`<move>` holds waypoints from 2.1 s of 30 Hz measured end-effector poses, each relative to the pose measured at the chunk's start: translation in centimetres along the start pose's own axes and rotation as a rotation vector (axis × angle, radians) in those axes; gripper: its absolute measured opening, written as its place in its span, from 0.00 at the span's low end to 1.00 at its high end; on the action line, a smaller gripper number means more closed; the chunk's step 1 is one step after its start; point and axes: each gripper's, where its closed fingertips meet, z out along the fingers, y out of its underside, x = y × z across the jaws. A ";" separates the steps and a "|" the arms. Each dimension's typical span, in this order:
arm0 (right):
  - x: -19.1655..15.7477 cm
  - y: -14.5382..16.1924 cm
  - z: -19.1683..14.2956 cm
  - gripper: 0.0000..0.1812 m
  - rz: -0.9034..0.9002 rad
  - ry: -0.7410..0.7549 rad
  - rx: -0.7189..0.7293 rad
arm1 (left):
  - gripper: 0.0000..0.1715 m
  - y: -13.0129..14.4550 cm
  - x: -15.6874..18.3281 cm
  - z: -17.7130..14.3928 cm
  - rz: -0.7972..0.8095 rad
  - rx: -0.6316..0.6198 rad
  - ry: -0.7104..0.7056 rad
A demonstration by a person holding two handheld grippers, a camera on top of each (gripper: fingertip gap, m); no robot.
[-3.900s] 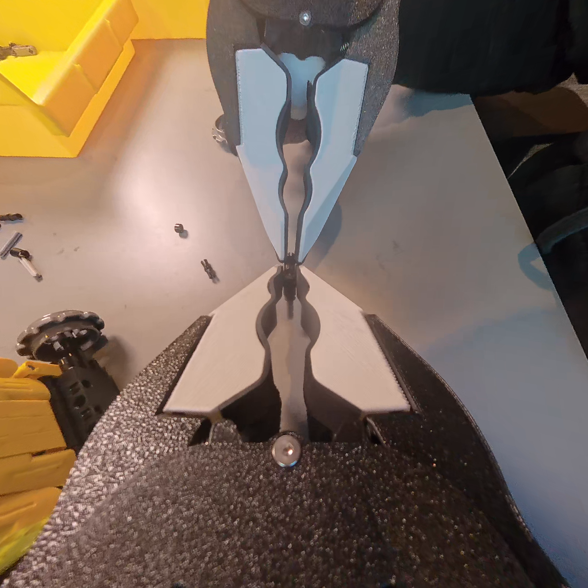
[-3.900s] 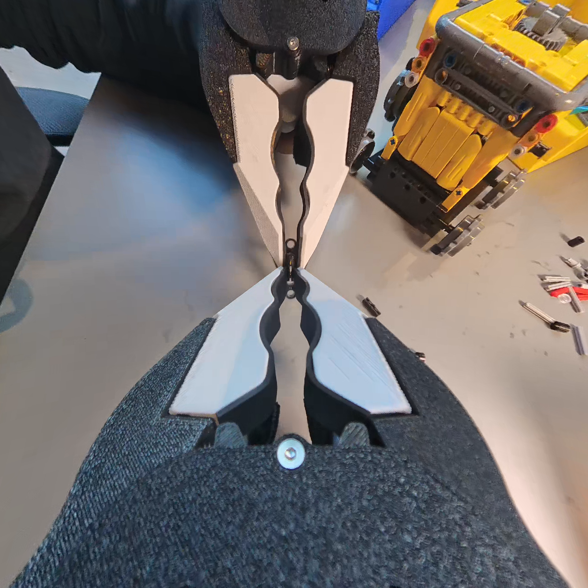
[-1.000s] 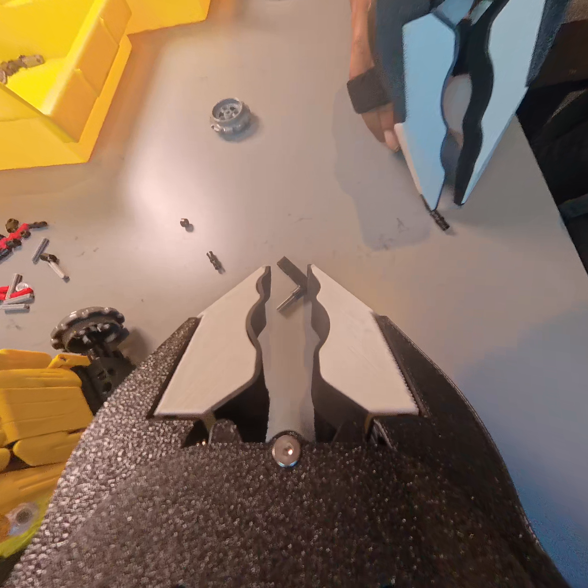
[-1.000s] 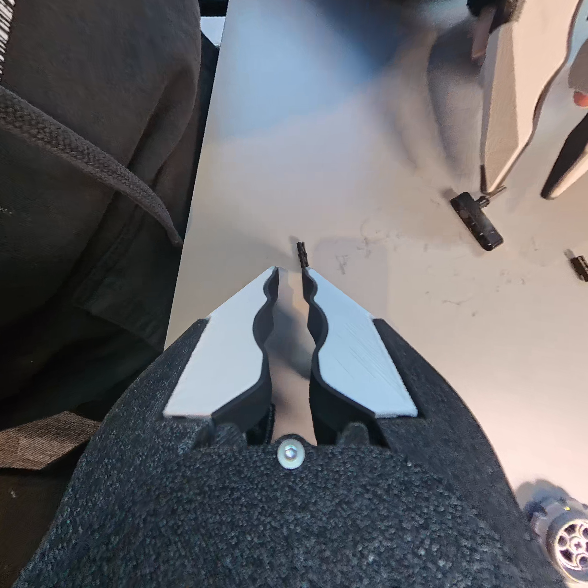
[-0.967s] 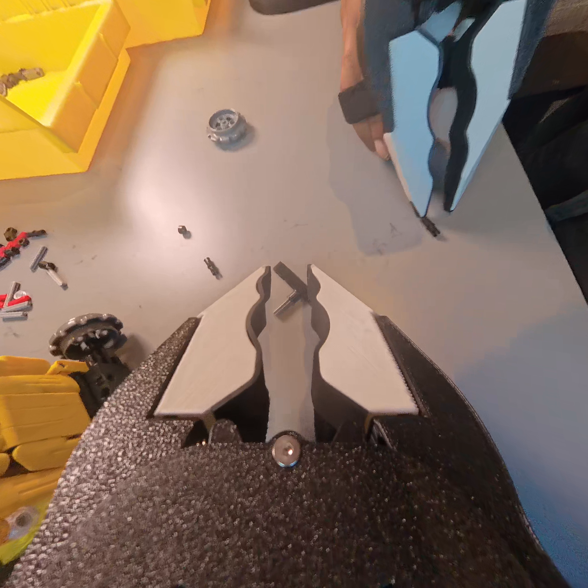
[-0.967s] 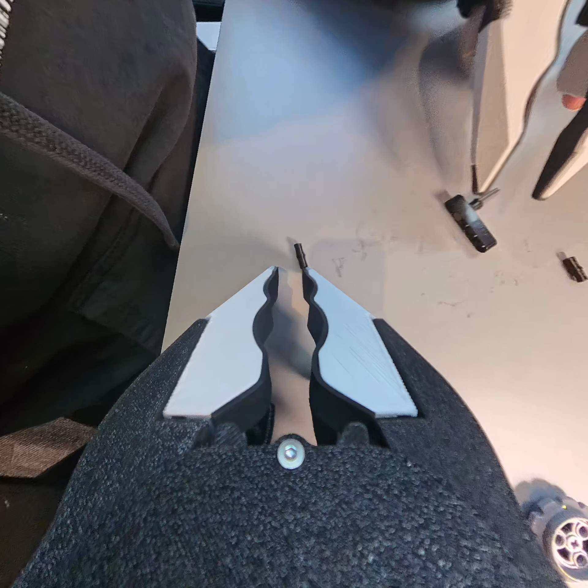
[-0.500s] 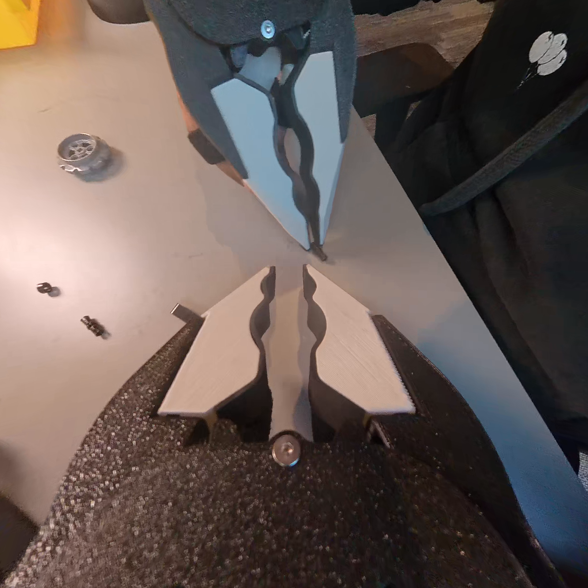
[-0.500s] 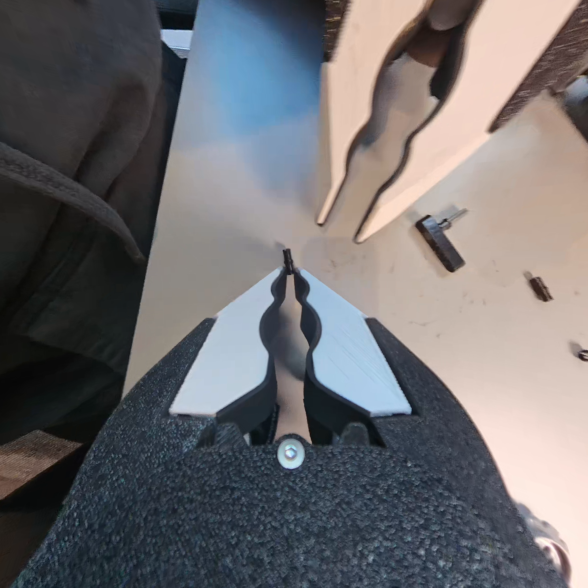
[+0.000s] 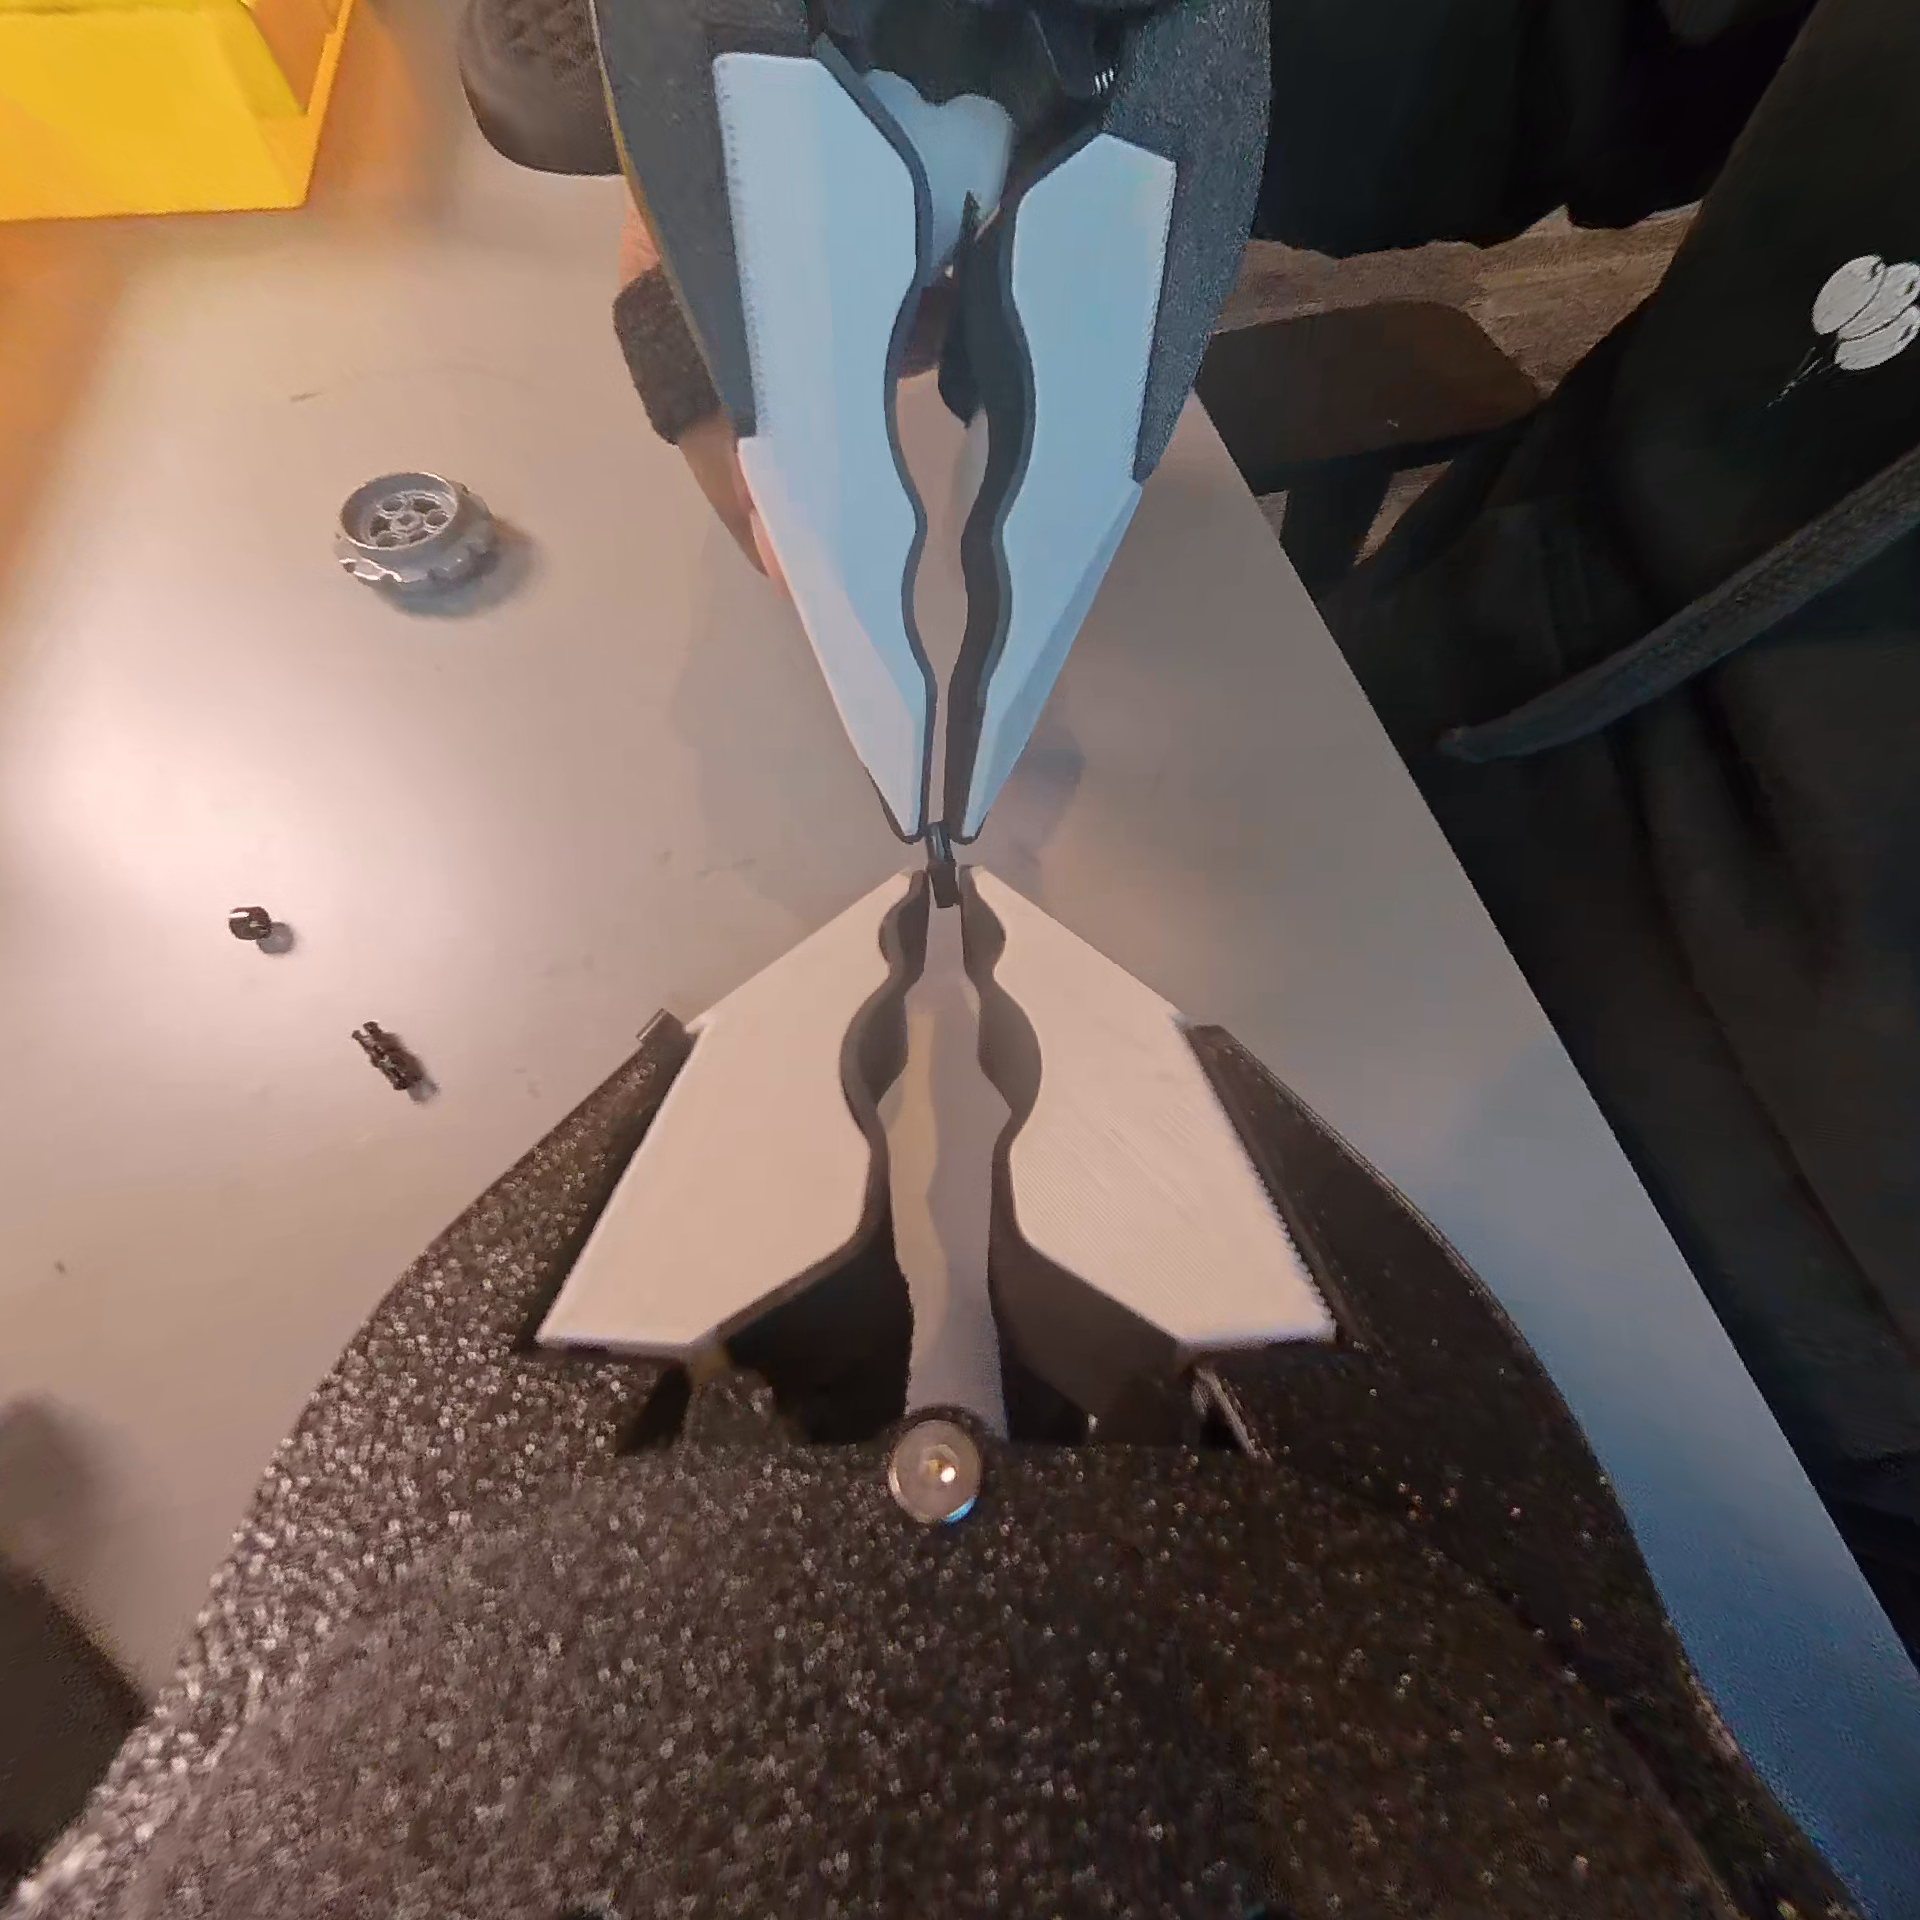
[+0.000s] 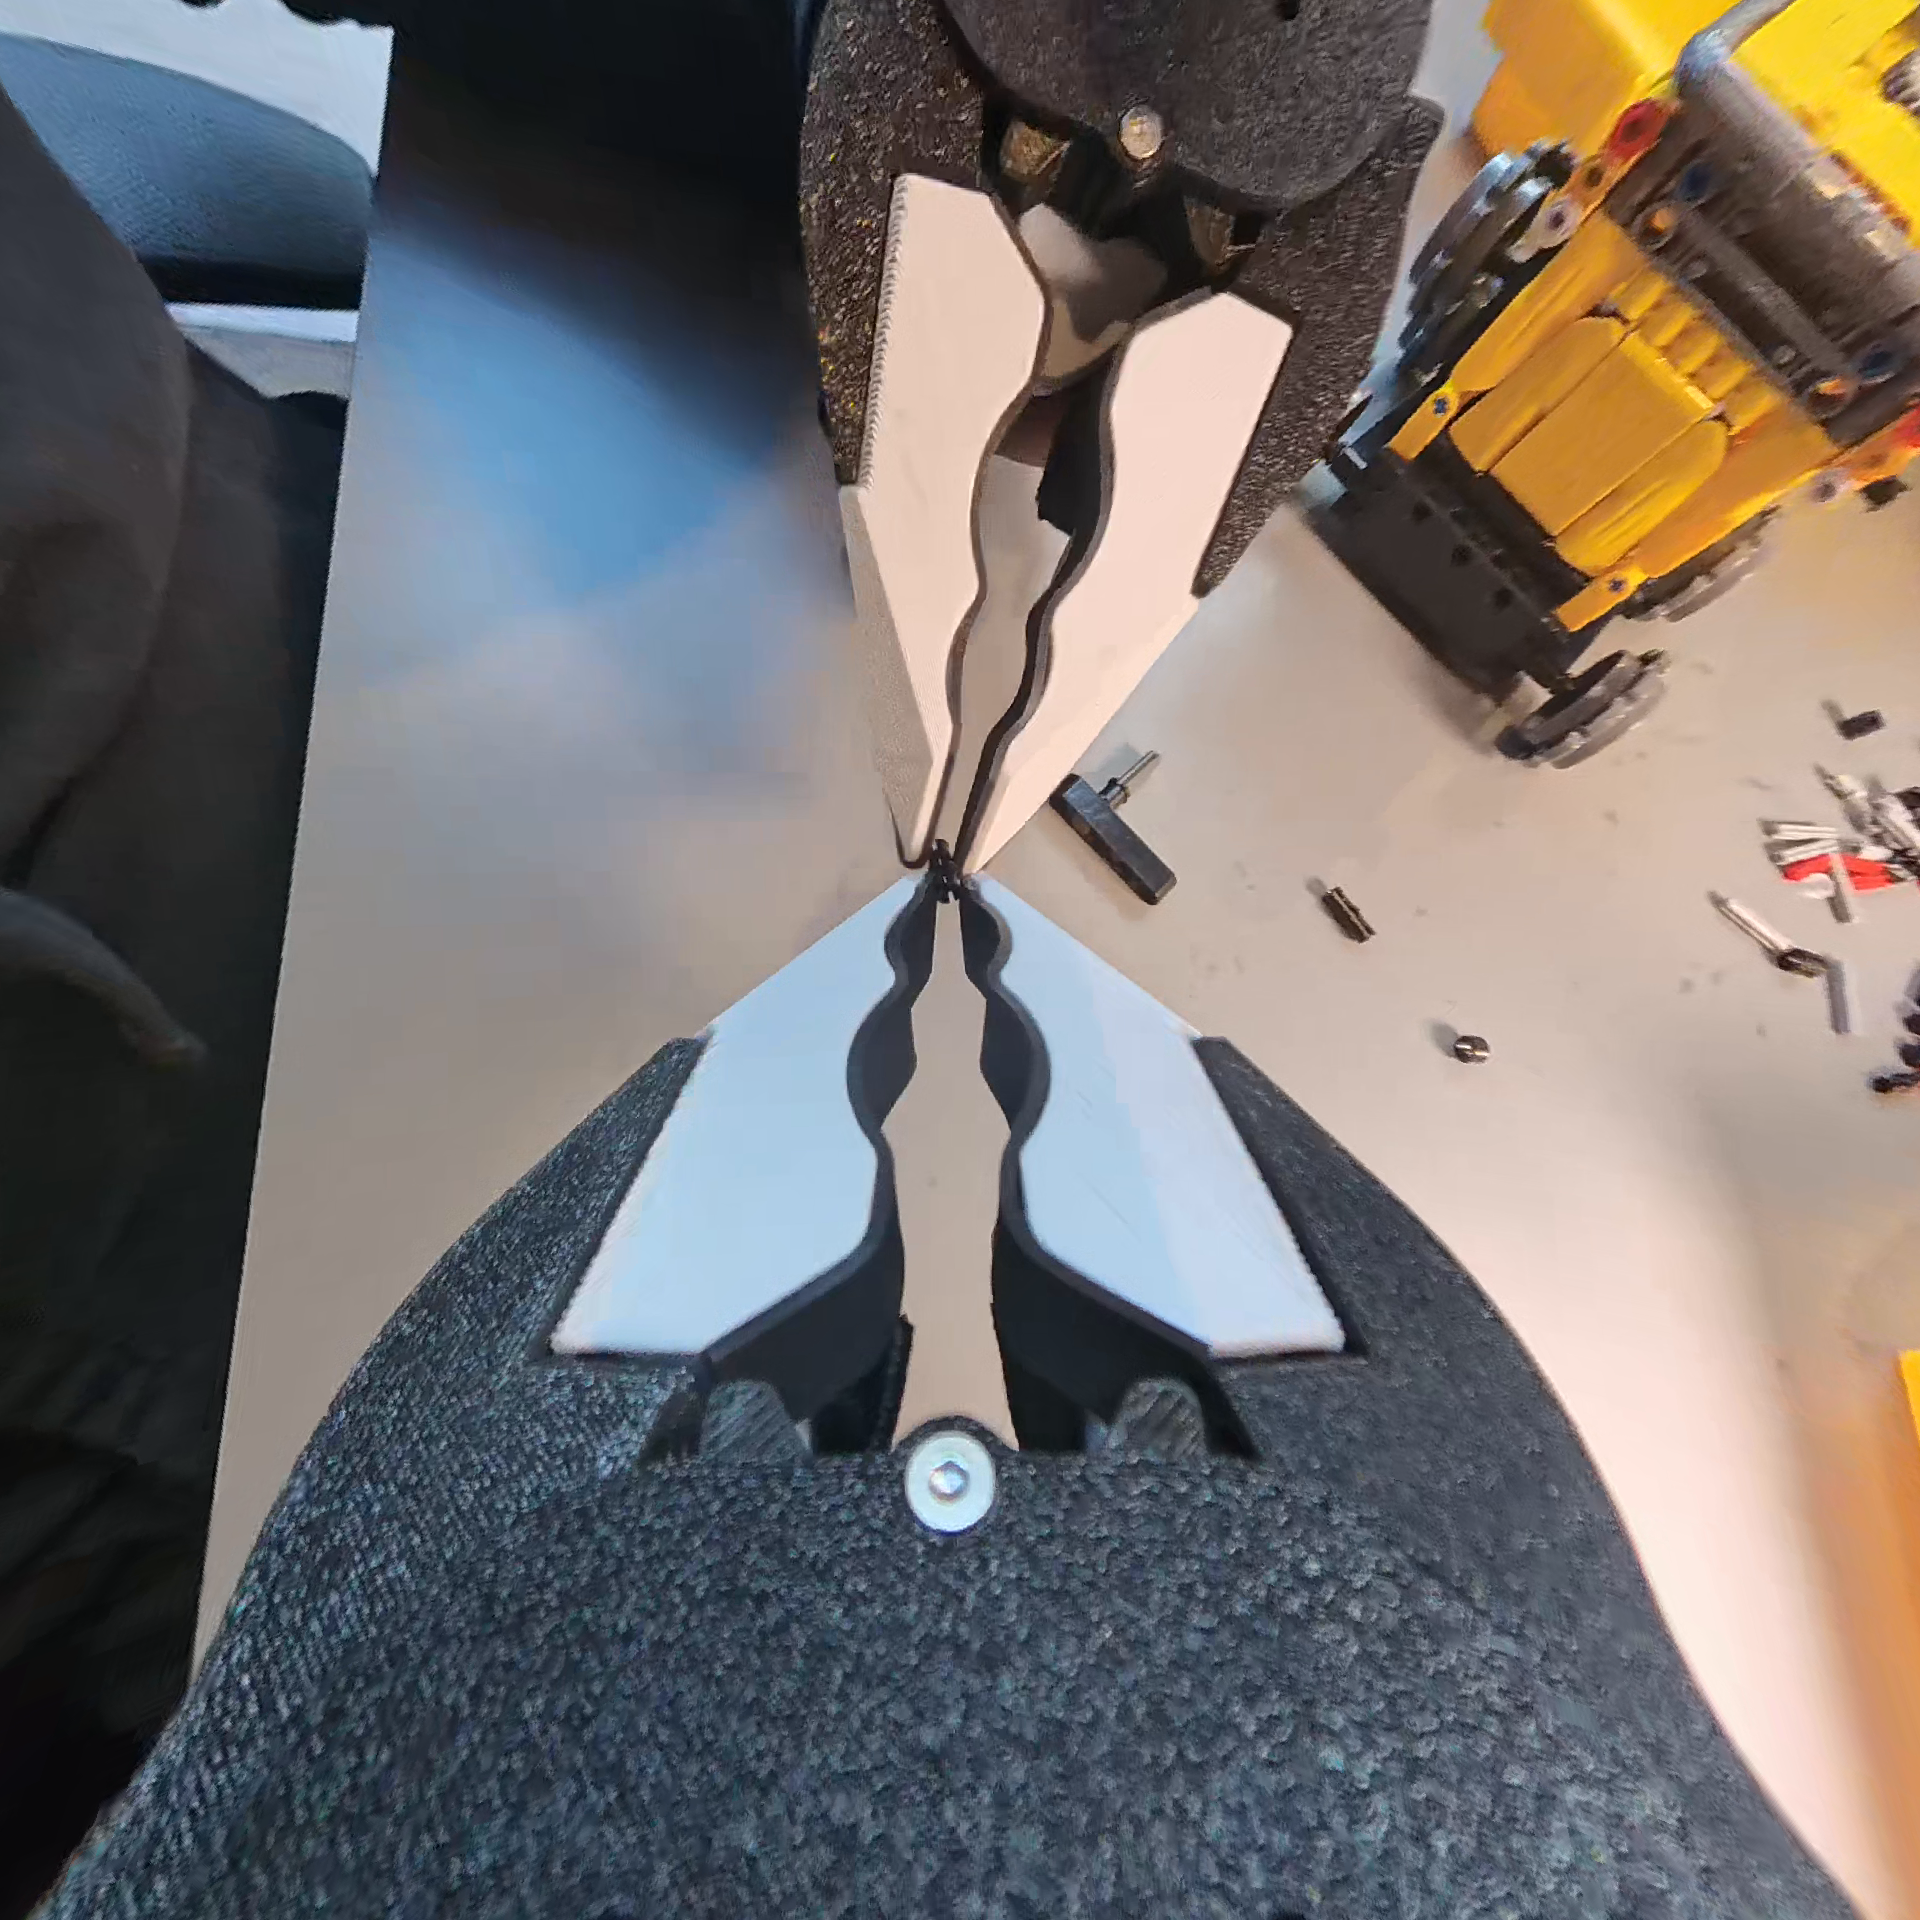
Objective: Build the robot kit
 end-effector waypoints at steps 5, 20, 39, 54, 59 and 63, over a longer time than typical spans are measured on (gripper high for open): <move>0.2 -0.9 -0.5 0.02 0.046 0.011 0.125 | 0.01 -0.6 -0.1 -0.4 0.017 0.032 -0.013; -0.7 -1.6 0.2 0.03 -0.252 -0.034 0.115 | 0.01 -0.4 0.9 -1.0 -0.034 0.051 0.089; 4.8 0.9 0.2 0.02 0.011 0.132 0.157 | 0.09 2.9 -3.3 -3.2 0.122 -0.124 -0.200; 5.8 1.7 1.6 0.03 0.018 0.121 0.157 | 0.10 4.5 -3.9 -1.5 0.217 -0.236 -0.246; 5.7 1.7 1.6 0.03 0.016 0.118 0.149 | 0.07 4.4 -4.6 -1.4 0.163 -0.238 -0.249; 5.8 1.3 1.3 0.03 0.026 0.123 0.175 | 0.05 4.5 -5.4 -1.9 0.088 -0.236 -0.257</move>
